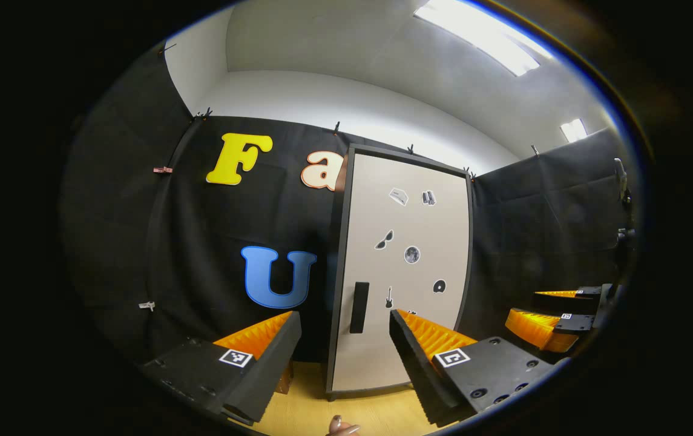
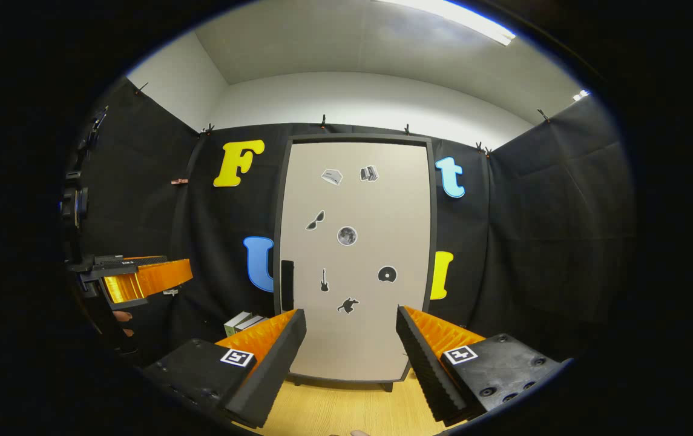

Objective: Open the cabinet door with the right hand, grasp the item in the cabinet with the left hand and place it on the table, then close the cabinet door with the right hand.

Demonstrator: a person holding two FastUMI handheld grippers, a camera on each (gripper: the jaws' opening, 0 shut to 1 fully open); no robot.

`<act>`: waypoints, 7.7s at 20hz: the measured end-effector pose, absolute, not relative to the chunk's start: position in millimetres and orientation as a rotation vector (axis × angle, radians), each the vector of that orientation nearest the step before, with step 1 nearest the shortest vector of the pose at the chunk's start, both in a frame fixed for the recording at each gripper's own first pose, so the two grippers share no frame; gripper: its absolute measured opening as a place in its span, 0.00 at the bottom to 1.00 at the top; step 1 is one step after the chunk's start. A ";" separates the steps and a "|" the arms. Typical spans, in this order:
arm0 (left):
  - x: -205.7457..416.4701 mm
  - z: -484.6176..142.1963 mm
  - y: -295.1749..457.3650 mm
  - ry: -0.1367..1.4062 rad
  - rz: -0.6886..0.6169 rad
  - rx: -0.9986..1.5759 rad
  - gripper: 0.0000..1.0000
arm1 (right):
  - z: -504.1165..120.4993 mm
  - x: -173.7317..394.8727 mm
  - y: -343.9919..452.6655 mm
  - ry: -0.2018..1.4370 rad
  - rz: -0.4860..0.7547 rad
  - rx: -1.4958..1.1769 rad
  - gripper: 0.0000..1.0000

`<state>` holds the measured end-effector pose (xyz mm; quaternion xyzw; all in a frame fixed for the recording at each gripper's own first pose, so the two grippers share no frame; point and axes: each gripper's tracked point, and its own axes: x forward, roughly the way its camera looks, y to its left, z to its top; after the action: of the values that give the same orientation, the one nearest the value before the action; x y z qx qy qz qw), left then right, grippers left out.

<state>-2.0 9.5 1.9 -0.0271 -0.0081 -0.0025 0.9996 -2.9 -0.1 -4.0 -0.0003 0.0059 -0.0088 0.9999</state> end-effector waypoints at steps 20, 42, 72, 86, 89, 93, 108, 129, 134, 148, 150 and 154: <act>-14.0 -7.8 26.3 0.002 -0.052 -0.010 0.93 | -18.2 5.2 42.4 0.045 -0.004 0.000 0.98; -25.9 -12.6 62.3 -0.017 -0.007 -0.051 0.93 | -67.8 151.8 135.2 0.077 0.110 0.023 0.97; -16.0 -34.1 92.9 0.038 0.128 -0.009 0.93 | -121.7 255.7 141.5 0.087 0.060 -0.007 0.19; -37.1 -51.2 60.0 0.070 -0.012 -0.030 0.93 | -100.2 120.1 90.3 0.104 0.107 0.010 0.19; -37.5 -49.3 49.8 0.068 -0.036 -0.026 0.93 | -96.1 91.0 71.0 0.107 0.102 0.019 0.19; -33.4 -49.0 30.8 0.071 -0.076 -0.015 0.93 | -93.9 58.1 47.6 0.114 0.091 0.021 0.18; 51.8 -69.5 -79.9 0.097 -0.202 -0.018 0.93 | -86.1 -23.0 -70.7 0.132 0.036 -0.014 0.17; 141.8 -93.5 -126.2 0.185 -0.232 -0.057 0.93 | -91.3 -40.4 -189.3 0.135 -0.083 0.035 0.07; 215.9 -113.9 -137.8 0.303 -0.247 -0.138 0.94 | -85.3 -63.3 -206.2 0.129 -0.022 0.013 0.14; 390.4 -199.7 -146.7 0.651 -0.177 0.002 0.88 | -91.1 -88.4 -320.5 0.105 -0.135 0.103 0.36; 403.6 -209.2 -148.7 0.698 -0.173 -0.039 0.88 | -98.8 -85.7 -337.5 0.116 -0.165 0.107 0.41; 425.0 -234.0 -143.6 0.771 -0.127 -0.035 0.86 | -113.2 -72.3 -357.4 0.145 -0.180 0.125 0.38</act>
<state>425.0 -143.6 -234.0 -0.0170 0.3758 -0.0621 0.9245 -72.3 -357.4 -113.2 0.0623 0.0722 -0.0898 0.9914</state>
